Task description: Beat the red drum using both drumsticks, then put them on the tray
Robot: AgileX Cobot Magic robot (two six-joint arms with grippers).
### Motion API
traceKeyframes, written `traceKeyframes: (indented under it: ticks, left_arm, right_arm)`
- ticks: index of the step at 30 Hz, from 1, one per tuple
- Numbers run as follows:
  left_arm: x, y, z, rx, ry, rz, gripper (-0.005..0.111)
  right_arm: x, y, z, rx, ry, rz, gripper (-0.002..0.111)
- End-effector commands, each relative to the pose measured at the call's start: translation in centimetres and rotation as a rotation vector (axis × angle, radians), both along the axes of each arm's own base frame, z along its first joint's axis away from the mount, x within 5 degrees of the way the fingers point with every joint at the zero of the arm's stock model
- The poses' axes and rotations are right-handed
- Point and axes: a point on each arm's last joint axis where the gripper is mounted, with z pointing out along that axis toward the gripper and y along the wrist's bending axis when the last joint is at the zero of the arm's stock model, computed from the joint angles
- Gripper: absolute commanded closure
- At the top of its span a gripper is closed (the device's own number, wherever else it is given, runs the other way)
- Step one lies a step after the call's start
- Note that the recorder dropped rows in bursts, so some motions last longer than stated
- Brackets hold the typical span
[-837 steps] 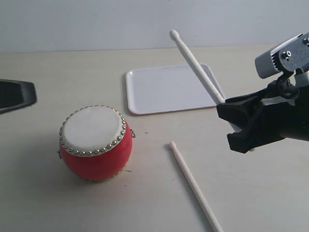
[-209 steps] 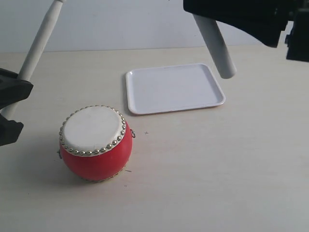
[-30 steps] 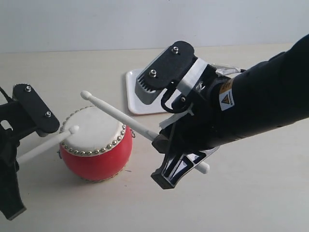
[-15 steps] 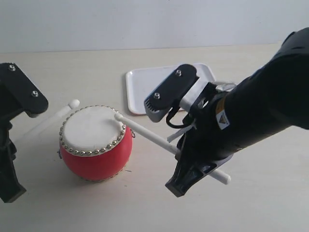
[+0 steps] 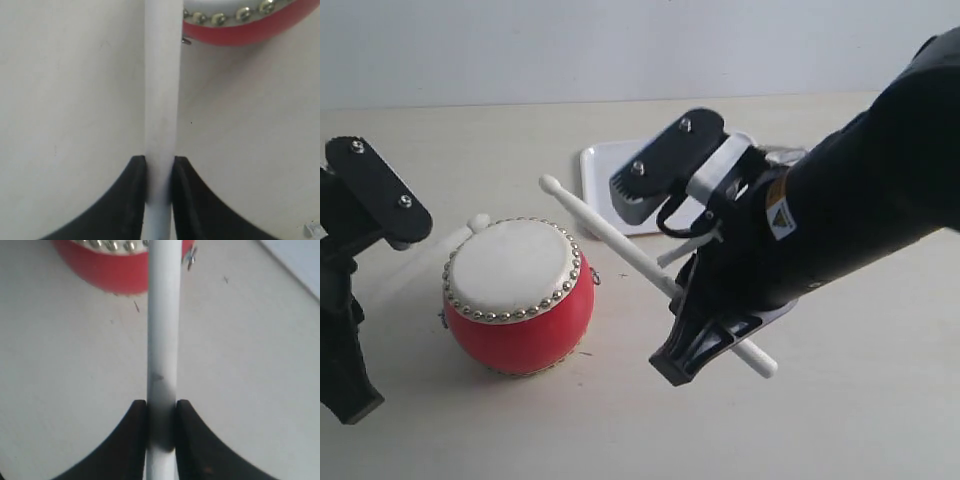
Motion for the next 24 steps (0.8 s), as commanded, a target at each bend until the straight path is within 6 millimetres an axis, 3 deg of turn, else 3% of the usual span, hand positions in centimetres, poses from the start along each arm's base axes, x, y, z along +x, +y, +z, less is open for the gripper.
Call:
traceKeyframes:
  ticks: [1,7,9,12,16,18,21,24]
  left_arm:
    - [0.3,-0.5,-1.6,0.057,0.082,0.011,0.107]
    - [0.1,-0.9,-3.4,0.137,0.207,0.005,0.107]
    - [0.5,-1.0,-3.2,0.118,0.146,0.032,0.107]
    - [0.4,-0.5,-0.8,0.044,0.046,0.012,0.107]
    - [-0.4,0.6,5.4,-0.221,-0.193,0.014,0.107]
    - [-1.0,1.2,6.8,-0.290,-0.249,0.006,0.107]
    - [-1.5,1.7,7.6,-0.332,-0.277,0.003,0.107]
    - [-1.1,1.0,5.5,-0.271,-0.197,0.013,0.107]
  right_arm:
    - [-0.5,0.0,1.6,0.046,-0.004,0.017,0.108]
    - [-0.3,0.3,1.5,0.068,-0.015,0.019,0.108]
    - [-0.4,0.7,1.7,0.111,-0.017,0.052,0.108]
    - [-0.3,1.1,1.3,0.129,-0.009,0.057,0.108]
    - [0.9,2.2,-3.4,0.013,0.125,0.067,0.108]
    - [1.1,2.4,-4.6,-0.015,0.156,0.067,0.108]
    - [1.2,2.5,-5.1,-0.028,0.170,0.069,0.108]
    - [0.8,2.1,-3.3,0.003,0.136,0.074,0.108]
